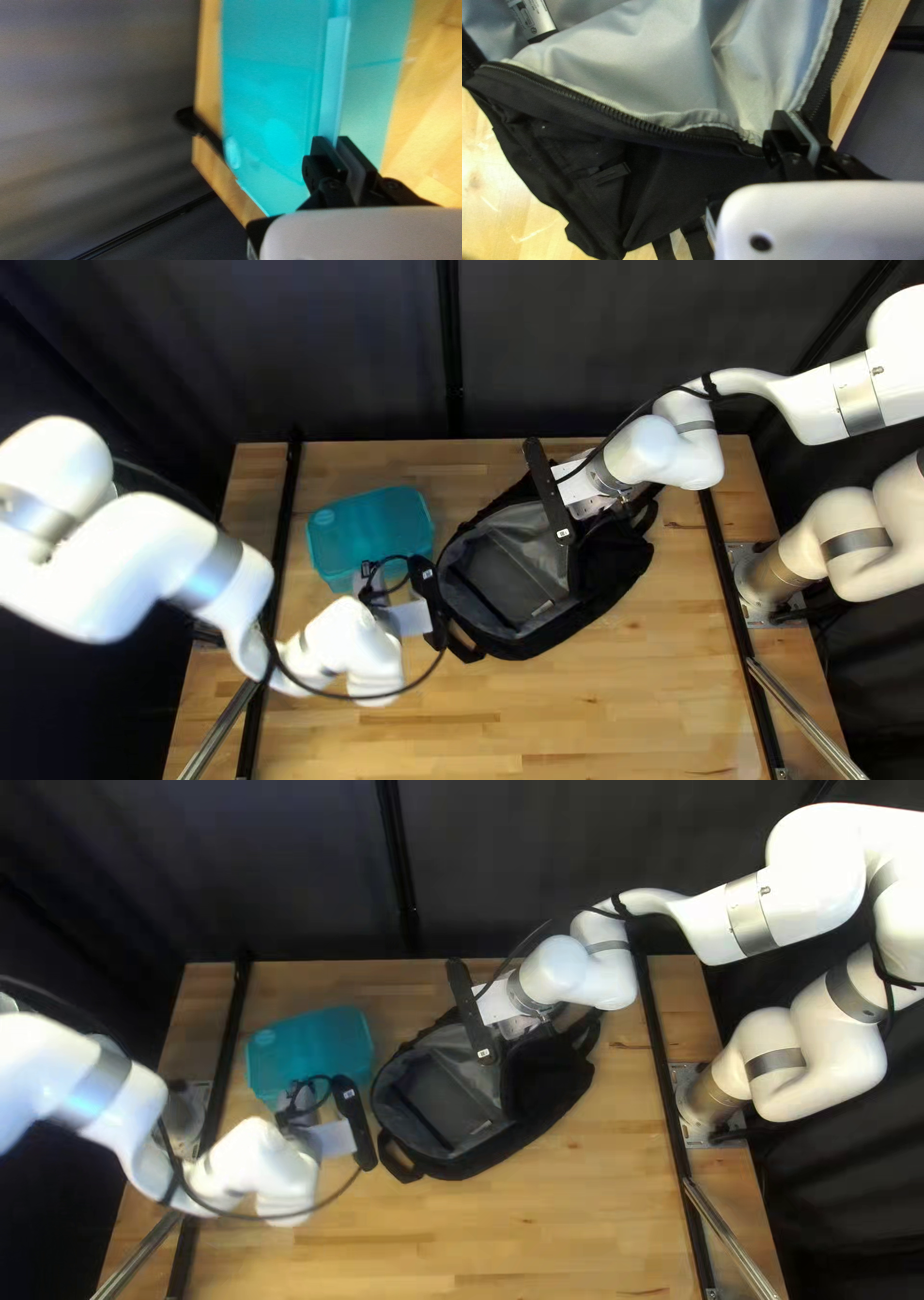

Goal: Remove a lunch box from a kids backpack

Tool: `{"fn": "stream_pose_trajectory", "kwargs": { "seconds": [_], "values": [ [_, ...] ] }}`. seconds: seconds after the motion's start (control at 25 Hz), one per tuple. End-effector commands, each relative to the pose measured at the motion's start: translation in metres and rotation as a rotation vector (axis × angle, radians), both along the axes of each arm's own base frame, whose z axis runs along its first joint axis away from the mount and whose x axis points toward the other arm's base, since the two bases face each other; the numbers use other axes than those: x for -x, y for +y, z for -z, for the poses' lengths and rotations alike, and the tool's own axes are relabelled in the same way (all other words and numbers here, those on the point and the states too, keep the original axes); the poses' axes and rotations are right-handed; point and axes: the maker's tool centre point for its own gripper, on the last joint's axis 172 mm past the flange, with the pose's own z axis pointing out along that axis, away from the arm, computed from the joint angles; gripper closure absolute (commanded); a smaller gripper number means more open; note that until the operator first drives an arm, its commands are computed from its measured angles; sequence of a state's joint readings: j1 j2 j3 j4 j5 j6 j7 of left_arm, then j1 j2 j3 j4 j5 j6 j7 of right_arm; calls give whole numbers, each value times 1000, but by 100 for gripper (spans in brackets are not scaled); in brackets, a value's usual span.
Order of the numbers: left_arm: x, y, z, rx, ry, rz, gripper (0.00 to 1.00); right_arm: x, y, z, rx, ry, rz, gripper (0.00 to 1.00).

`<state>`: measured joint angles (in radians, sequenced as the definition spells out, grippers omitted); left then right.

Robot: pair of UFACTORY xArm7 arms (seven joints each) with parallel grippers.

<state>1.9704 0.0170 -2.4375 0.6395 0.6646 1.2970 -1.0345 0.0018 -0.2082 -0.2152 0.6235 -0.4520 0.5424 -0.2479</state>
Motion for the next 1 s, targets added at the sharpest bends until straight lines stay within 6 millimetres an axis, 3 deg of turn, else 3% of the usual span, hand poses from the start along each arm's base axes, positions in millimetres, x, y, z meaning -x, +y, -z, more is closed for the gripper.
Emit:
{"fn": "stream_pose_trajectory", "kwargs": {
  "seconds": [0.04,0.08,0.12,0.16,0.24,0.28,0.64,1.0],
  "values": [
    [7,-1,11,157,-28,32,100,0,0,0,0,0,0,100],
    [8,-3,13,189,-35,36,94,0,0,0,0,0,0,100],
    [8,-3,13,203,-38,37,75,0,0,0,0,0,0,100],
    [9,-5,13,221,-43,39,42,0,0,0,0,0,0,100],
    [13,-9,11,251,-49,41,6,0,0,0,0,0,0,100],
    [16,-10,10,268,-53,43,0,0,0,0,0,0,0,100],
    [15,-15,7,331,-69,42,0,0,0,0,0,0,0,100],
    [2,2,-38,542,-139,29,0,0,0,0,0,0,0,100]
  ]
}}
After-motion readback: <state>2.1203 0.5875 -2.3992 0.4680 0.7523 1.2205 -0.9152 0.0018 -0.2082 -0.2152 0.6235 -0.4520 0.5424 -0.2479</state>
